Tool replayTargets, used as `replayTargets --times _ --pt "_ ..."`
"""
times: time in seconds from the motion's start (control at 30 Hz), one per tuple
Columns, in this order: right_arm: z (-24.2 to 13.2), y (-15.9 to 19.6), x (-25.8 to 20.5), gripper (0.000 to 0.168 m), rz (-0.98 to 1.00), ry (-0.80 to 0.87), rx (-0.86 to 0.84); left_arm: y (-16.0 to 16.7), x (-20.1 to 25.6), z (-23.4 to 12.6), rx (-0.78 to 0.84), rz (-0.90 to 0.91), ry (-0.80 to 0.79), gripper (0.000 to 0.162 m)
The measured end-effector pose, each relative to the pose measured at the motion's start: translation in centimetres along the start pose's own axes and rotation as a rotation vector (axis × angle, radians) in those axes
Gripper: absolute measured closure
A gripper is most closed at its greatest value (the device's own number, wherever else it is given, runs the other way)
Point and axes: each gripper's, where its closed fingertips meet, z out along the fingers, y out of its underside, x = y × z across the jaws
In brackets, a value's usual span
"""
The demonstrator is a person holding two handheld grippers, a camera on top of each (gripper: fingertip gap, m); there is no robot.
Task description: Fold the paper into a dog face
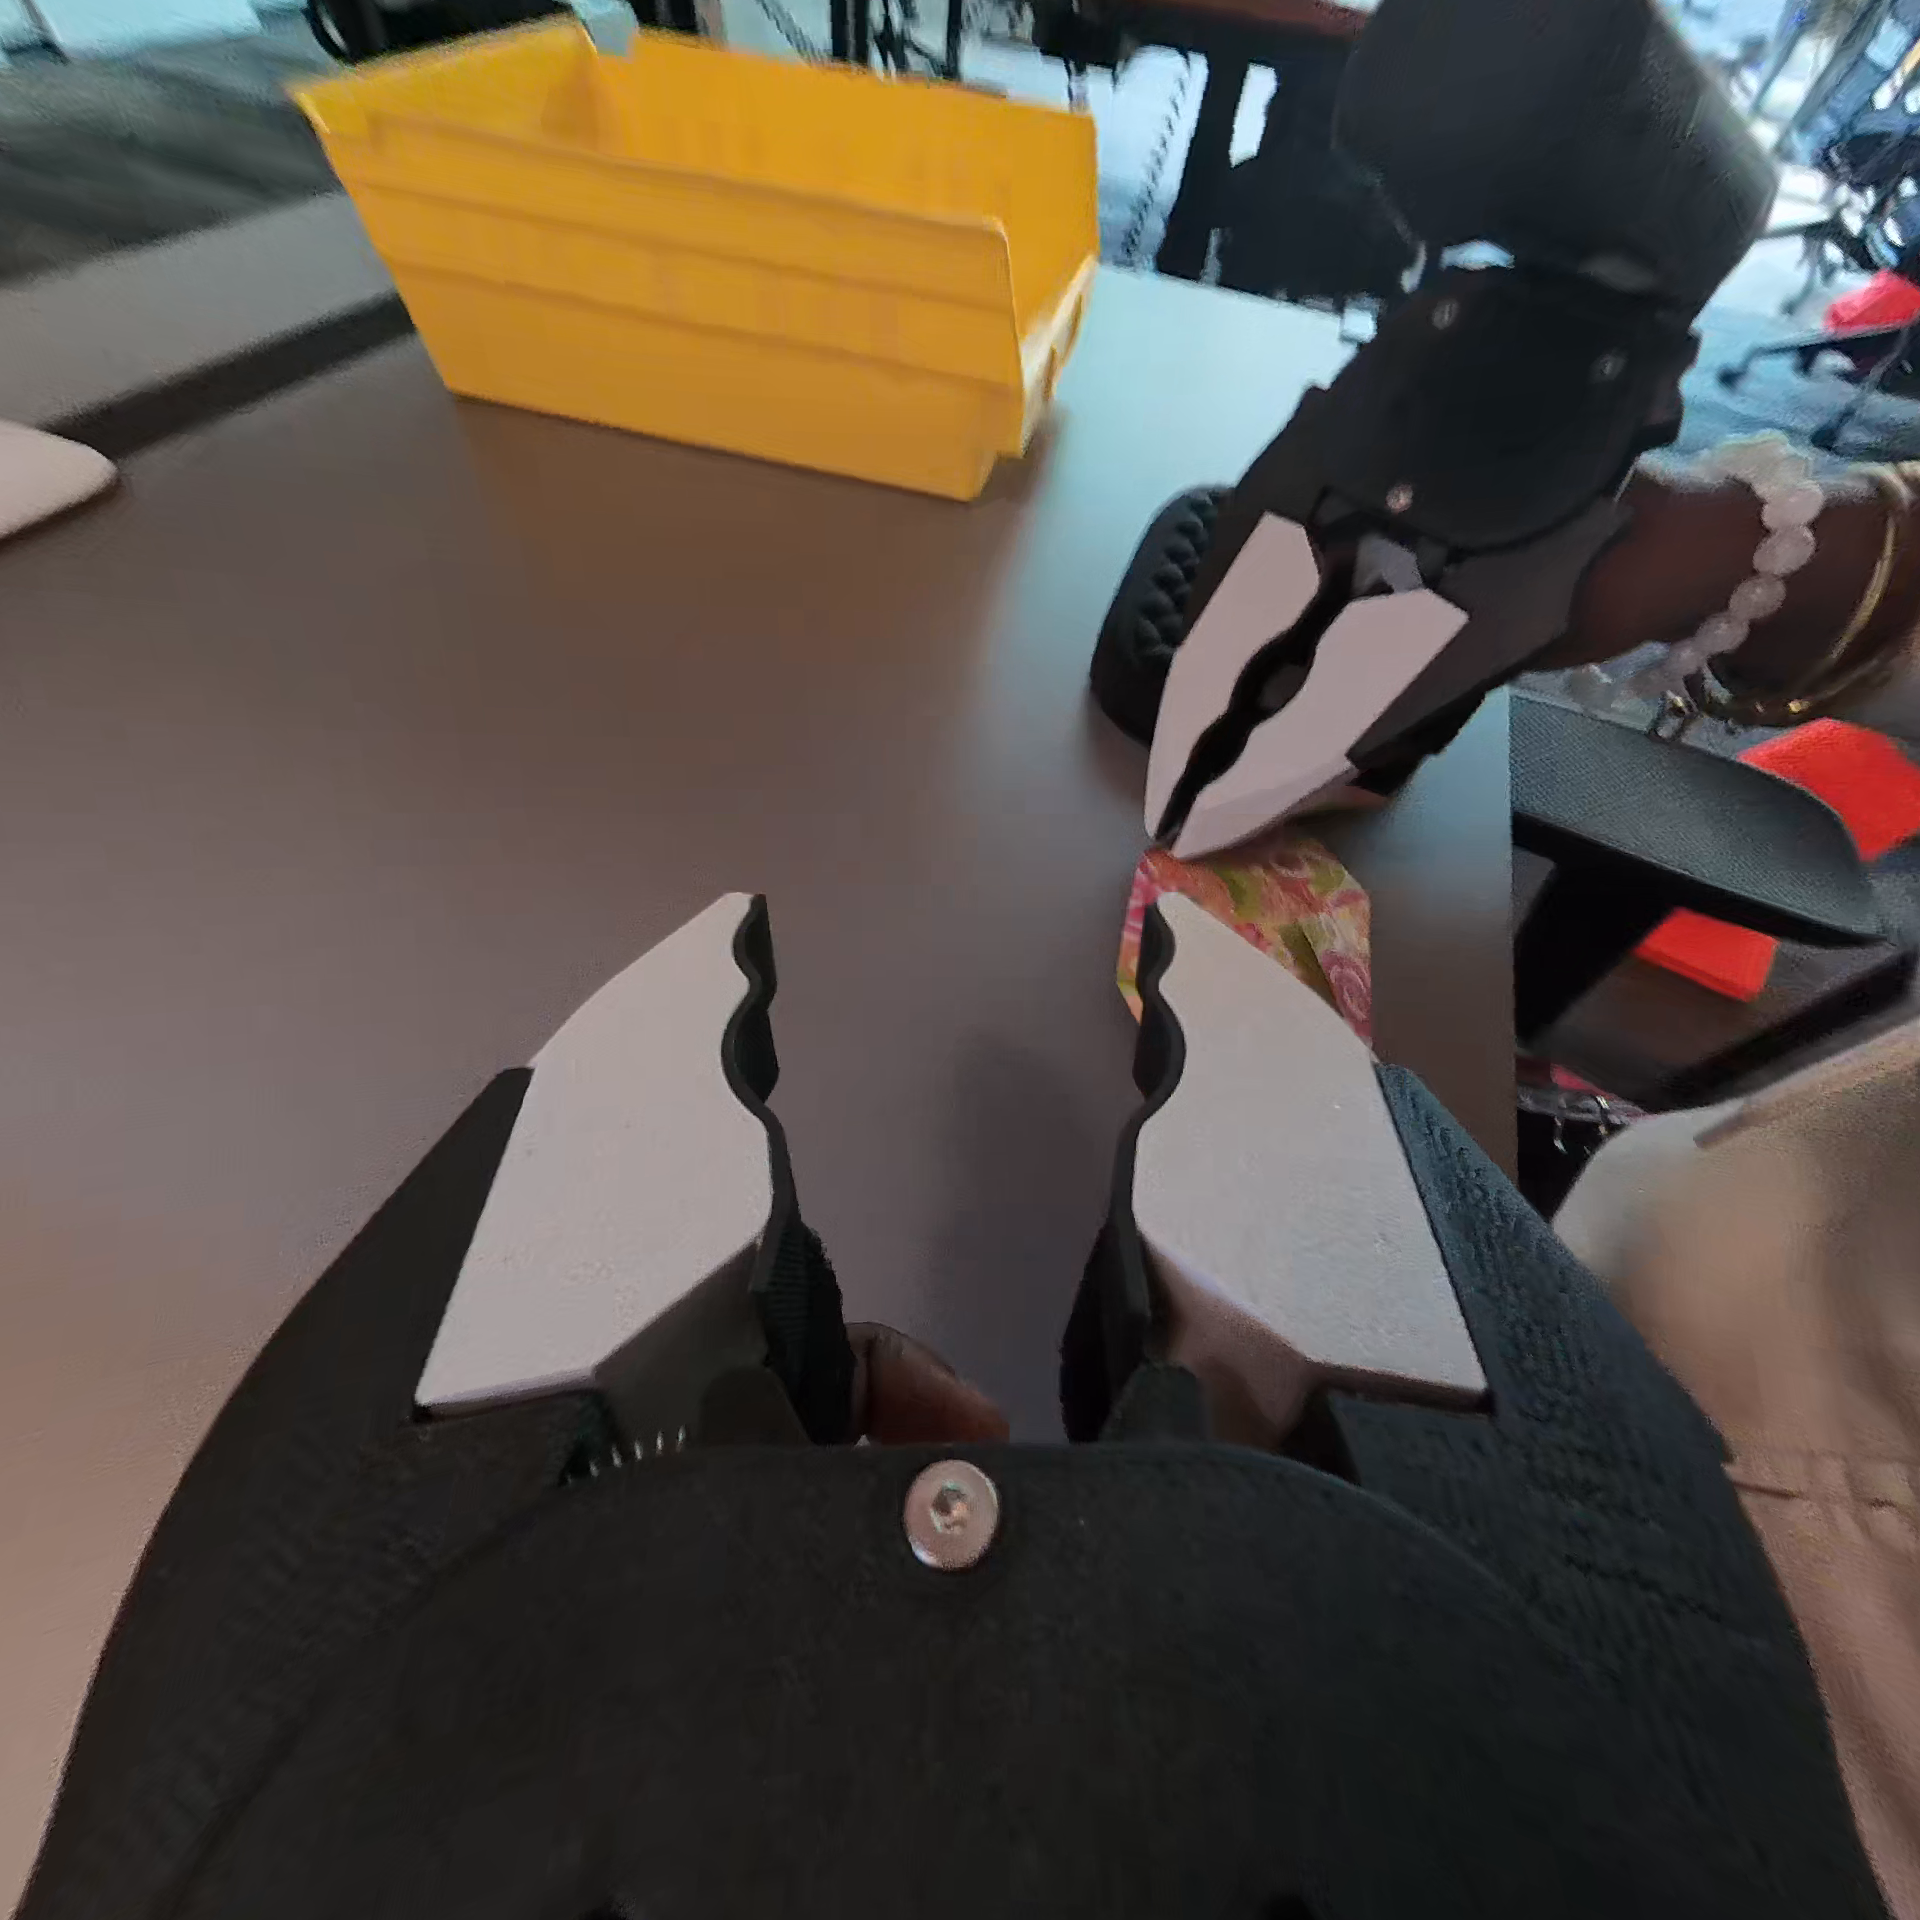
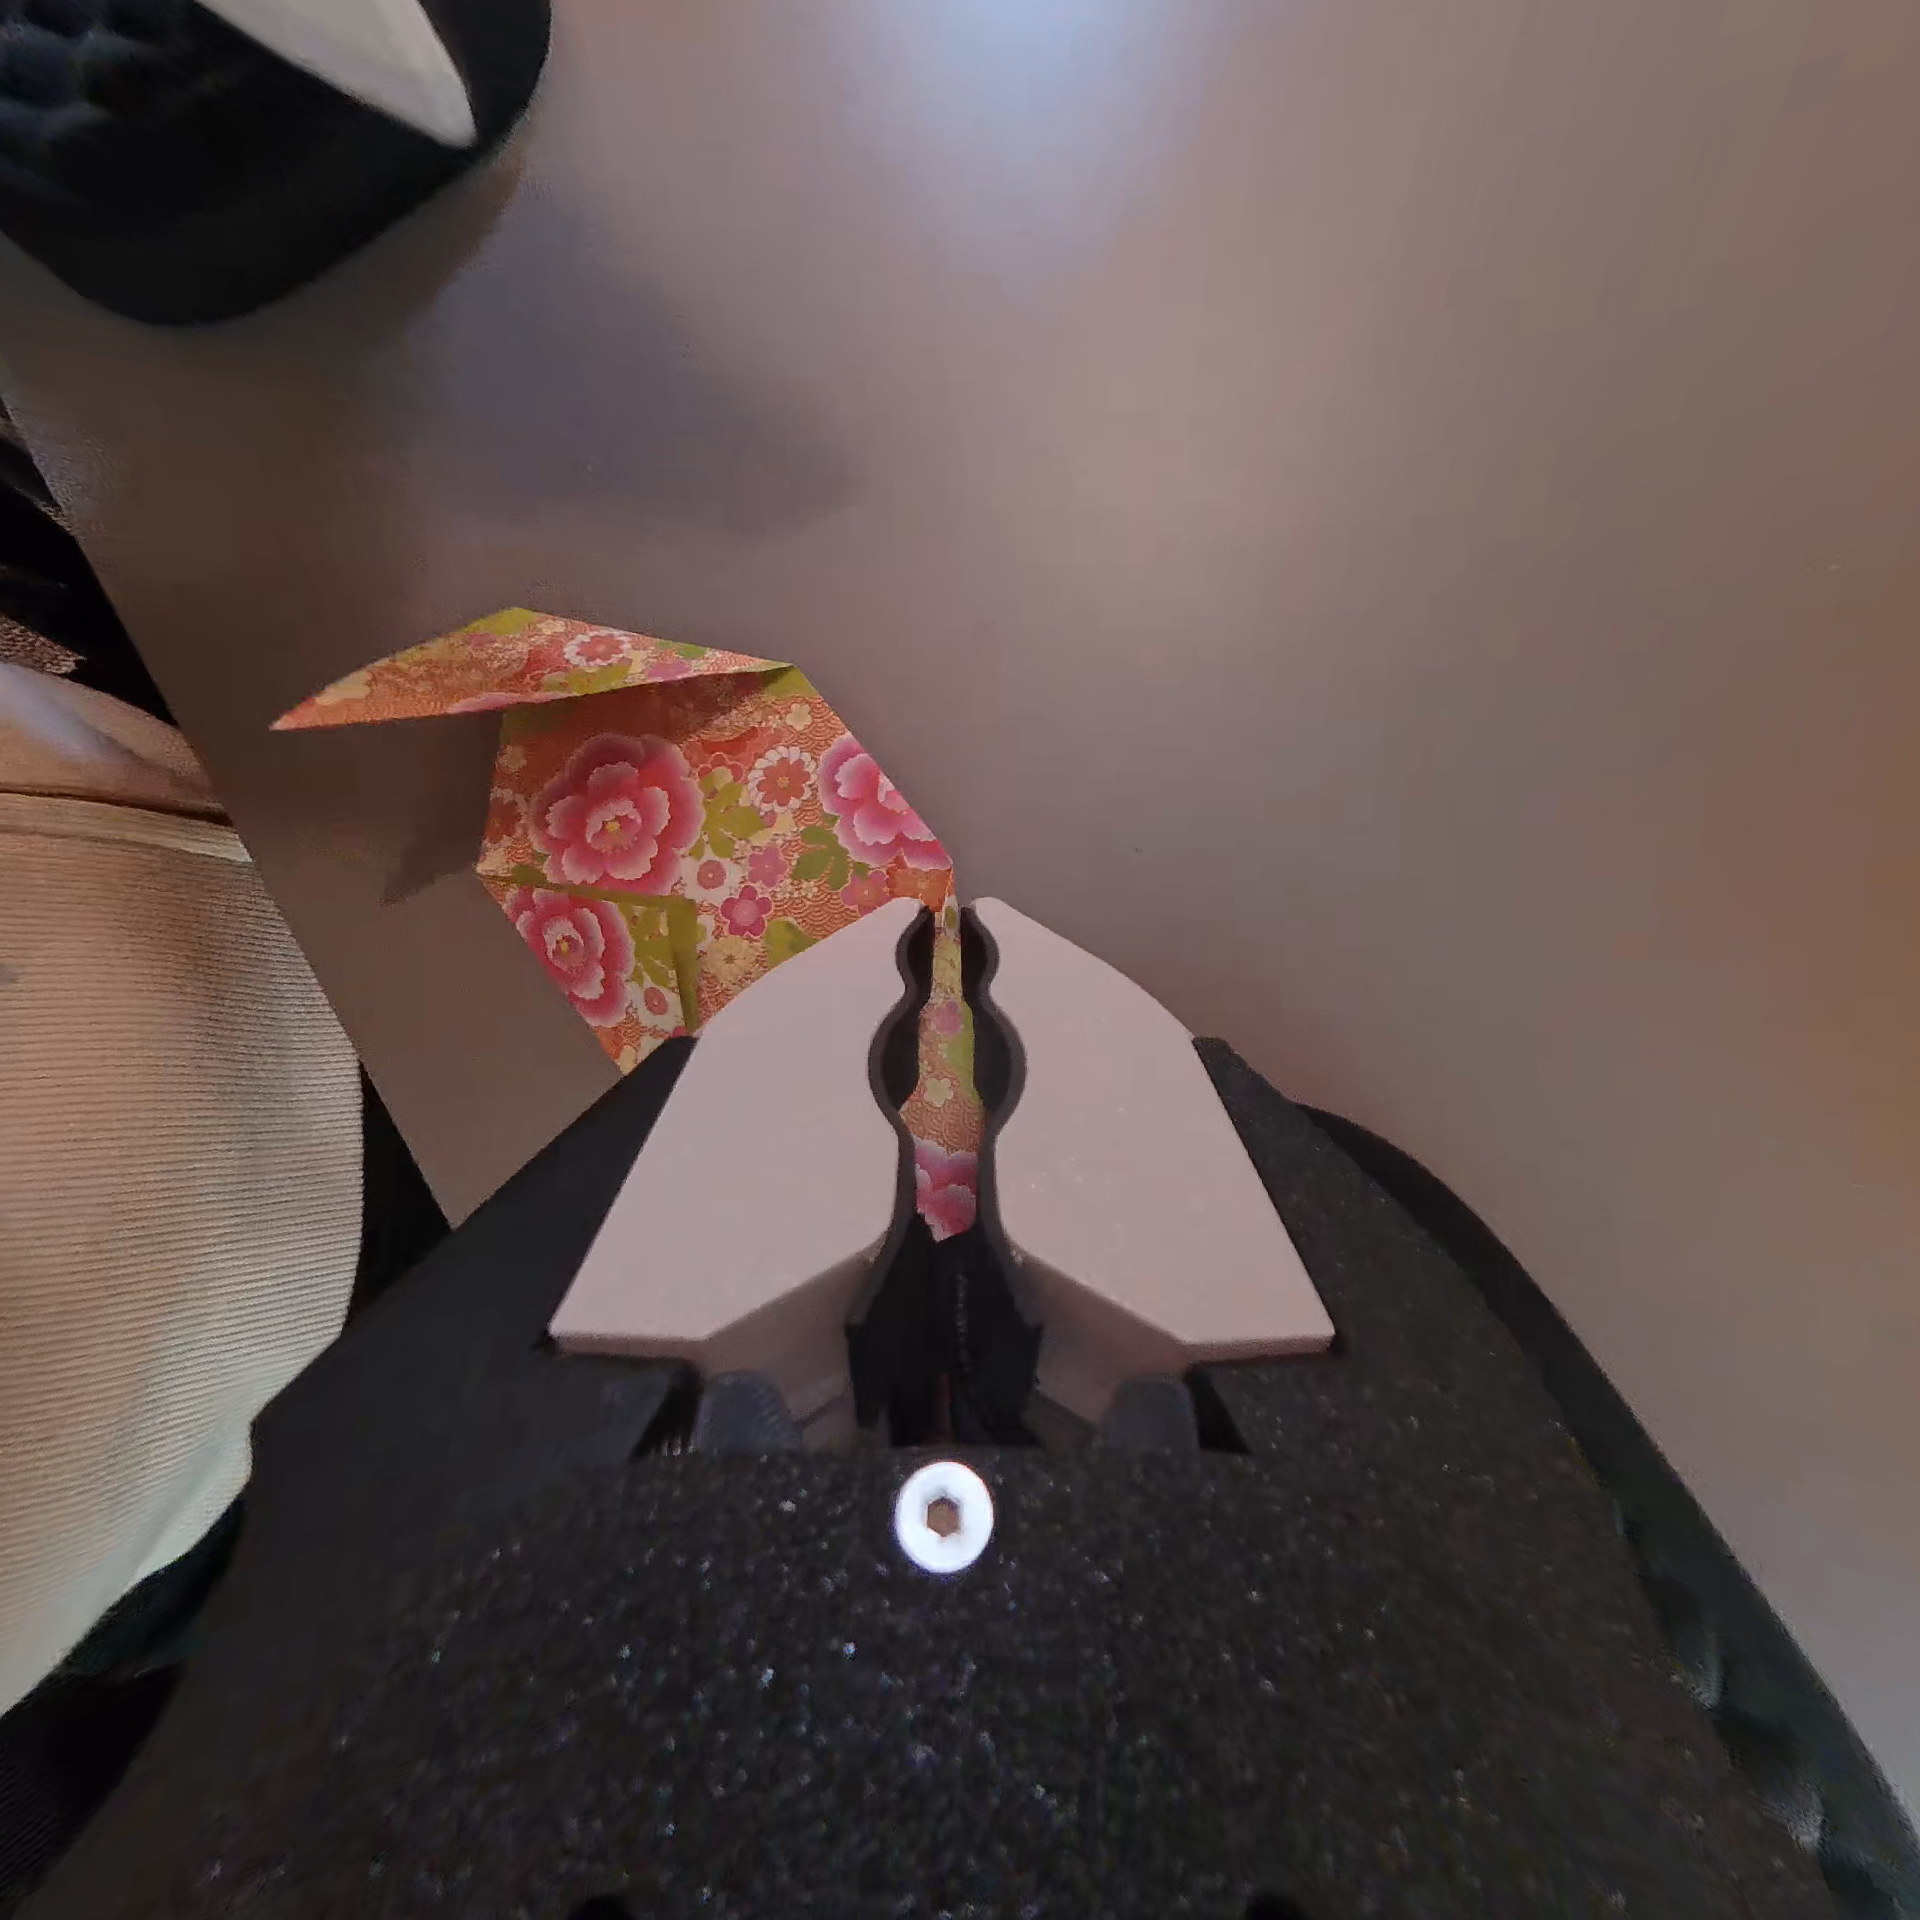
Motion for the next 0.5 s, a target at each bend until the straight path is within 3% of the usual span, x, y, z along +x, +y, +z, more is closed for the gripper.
replayTargets --times 0.27,0.5 --pt "-1.3 -3.1 0.2 0.164 -0.081 -0.006 0.194 2.9 2.0 2.7 -0.245 0.041 0.108 0.102" --pt "-2.6 -5.2 0.5 0.165 -0.166 0.049 0.324 1.9 3.6 4.7 -0.233 -0.102 0.302 0.113"
